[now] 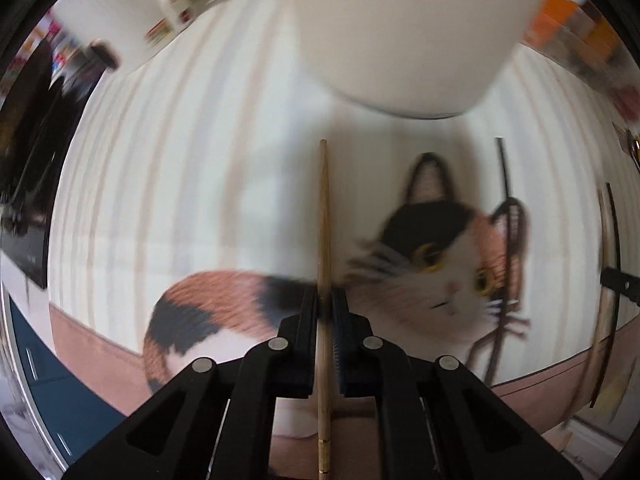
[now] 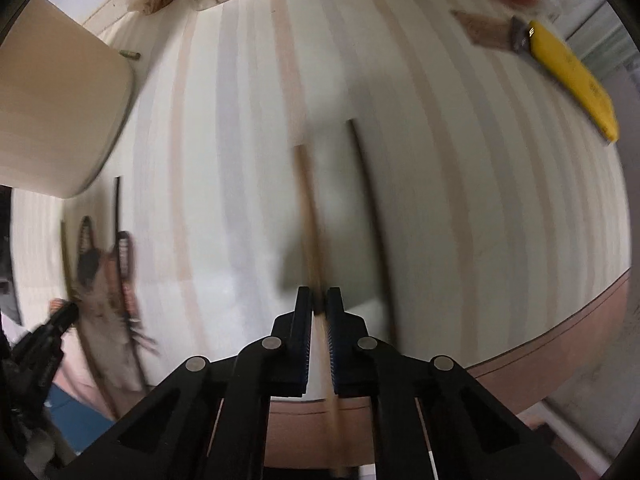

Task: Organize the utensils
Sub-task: 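Move both open tools down and grasp a wooden chopstick with each, then lift both wooden chopsticks and carry them over the cream holder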

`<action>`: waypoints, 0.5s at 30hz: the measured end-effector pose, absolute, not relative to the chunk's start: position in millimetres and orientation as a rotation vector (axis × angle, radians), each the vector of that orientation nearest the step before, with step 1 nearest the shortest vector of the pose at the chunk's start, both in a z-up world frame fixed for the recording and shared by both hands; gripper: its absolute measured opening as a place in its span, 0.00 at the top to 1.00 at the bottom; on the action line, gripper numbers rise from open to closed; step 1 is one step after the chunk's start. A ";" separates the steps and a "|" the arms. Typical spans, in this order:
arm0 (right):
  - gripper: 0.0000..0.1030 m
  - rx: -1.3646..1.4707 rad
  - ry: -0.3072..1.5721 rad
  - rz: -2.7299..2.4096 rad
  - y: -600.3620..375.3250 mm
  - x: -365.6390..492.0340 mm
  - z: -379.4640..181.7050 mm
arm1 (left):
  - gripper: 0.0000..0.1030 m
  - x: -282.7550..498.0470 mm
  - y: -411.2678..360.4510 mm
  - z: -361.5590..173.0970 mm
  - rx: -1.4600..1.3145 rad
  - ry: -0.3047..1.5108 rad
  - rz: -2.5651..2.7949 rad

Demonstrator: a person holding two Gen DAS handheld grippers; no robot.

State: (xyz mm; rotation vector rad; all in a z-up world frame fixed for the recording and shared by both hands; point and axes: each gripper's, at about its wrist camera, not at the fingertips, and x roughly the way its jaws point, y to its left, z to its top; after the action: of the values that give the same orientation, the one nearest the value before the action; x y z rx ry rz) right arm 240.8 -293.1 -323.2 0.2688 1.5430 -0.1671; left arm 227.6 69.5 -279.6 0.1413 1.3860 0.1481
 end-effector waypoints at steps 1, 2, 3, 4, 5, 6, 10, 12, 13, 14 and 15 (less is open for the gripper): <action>0.93 0.313 1.558 -0.140 -290.3 239.1 -325.0 | 0.95 226.0 76.1 -278.3 0.124 1.390 0.157; 0.93 0.337 1.571 -0.123 -285.8 237.8 -326.4 | 0.95 225.0 80.9 -276.9 0.112 1.391 0.161; 0.93 0.343 1.579 -0.112 -274.2 239.1 -326.9 | 0.95 225.4 82.9 -276.3 0.102 1.392 0.162; 0.93 0.330 1.582 -0.110 -267.0 238.2 -326.7 | 0.95 225.5 86.3 -275.2 0.093 1.392 0.161; 0.93 0.313 1.583 -0.112 -262.2 237.9 -326.6 | 0.95 226.5 86.0 -274.8 0.092 1.393 0.161; 0.93 0.290 1.584 -0.118 -257.6 238.2 -326.2 | 0.95 227.6 87.8 -273.6 0.095 1.392 0.161; 0.93 0.213 1.600 -0.125 -238.7 245.2 -326.0 | 0.95 228.3 91.3 -273.4 0.106 1.389 0.159; 0.93 0.172 1.606 -0.126 -231.3 245.9 -325.6 | 0.95 224.8 81.9 -277.6 0.103 1.387 0.158; 0.93 0.158 1.608 -0.127 -227.9 246.3 -325.2 | 0.95 224.5 81.2 -276.8 0.101 1.385 0.156; 0.93 0.142 1.609 -0.131 -224.0 246.4 -324.8 | 0.95 223.7 79.4 -275.3 0.099 1.382 0.154; 0.93 0.137 1.608 -0.138 -221.5 246.1 -324.4 | 0.95 224.3 83.3 -275.8 0.095 1.381 0.153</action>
State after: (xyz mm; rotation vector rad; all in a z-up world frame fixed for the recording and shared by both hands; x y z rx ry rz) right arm 246.1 -221.5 -324.4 0.1366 1.6077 -0.1377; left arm 224.3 83.3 -275.8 0.0947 1.3809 0.1535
